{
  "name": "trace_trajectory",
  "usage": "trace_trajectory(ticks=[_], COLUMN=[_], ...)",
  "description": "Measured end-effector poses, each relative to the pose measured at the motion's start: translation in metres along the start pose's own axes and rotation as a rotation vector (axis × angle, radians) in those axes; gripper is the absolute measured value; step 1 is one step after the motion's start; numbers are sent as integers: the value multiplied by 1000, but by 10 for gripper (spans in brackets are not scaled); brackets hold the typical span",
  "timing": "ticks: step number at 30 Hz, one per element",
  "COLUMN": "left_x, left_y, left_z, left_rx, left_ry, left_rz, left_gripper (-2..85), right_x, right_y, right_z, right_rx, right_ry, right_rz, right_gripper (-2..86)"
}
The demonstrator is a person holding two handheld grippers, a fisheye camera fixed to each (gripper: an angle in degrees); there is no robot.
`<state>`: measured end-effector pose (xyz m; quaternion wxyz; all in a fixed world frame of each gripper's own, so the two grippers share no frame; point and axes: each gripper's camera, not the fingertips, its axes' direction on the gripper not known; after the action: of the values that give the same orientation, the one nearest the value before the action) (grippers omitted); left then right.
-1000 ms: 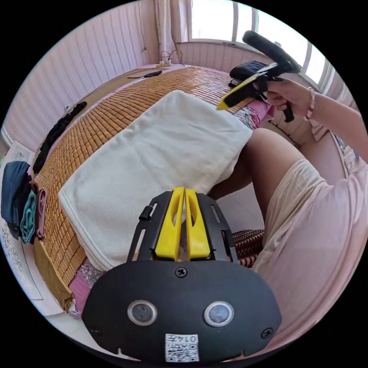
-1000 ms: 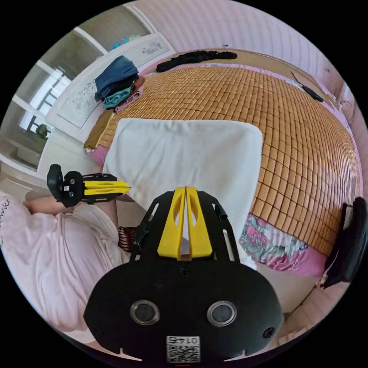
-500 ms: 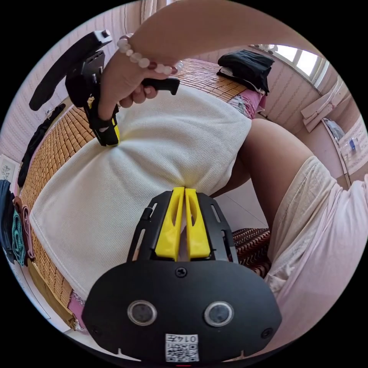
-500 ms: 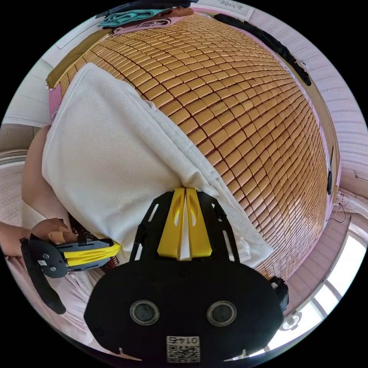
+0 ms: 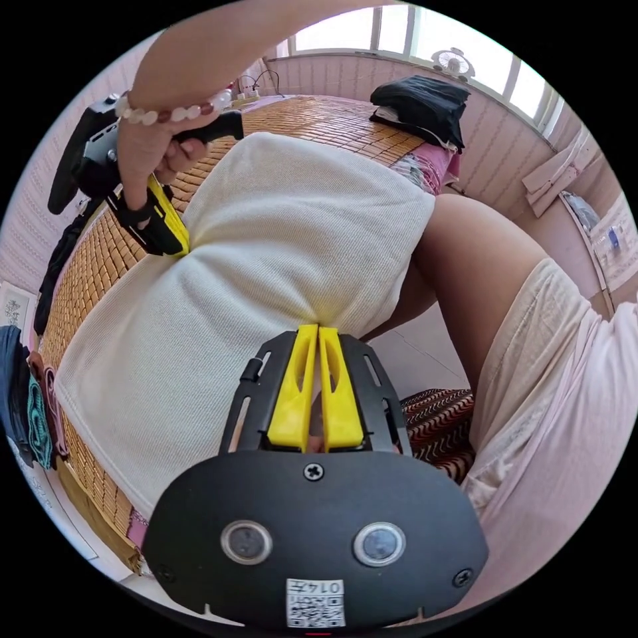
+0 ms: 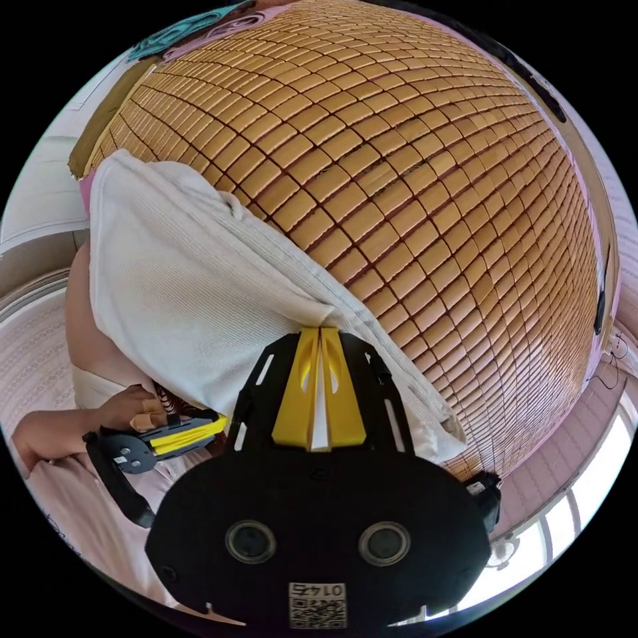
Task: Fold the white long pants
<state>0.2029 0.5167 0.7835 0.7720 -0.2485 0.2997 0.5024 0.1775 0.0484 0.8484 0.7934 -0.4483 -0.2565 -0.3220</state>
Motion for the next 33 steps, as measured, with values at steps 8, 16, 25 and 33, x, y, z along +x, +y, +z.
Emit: trace_trajectory(ticks=[8, 16, 25, 33], left_x=[-52, -105, -114, -120], left_y=[19, -58, -224, -298], left_z=[-49, -93, -42, 30], left_rx=[105, 255, 133, -67], left_ry=[154, 90, 137, 79], left_rz=[-225, -119, -64, -114], left_gripper=[-4, 88, 139, 107], right_x=[41, 84, 132, 137], right_y=[223, 409, 424, 453], right_z=[-6, 87, 152, 160], right_rx=[615, 677, 526, 567], right_ry=[-139, -386, -760, -805], right_rz=[306, 749, 715, 676], right_gripper=[25, 196, 161, 94])
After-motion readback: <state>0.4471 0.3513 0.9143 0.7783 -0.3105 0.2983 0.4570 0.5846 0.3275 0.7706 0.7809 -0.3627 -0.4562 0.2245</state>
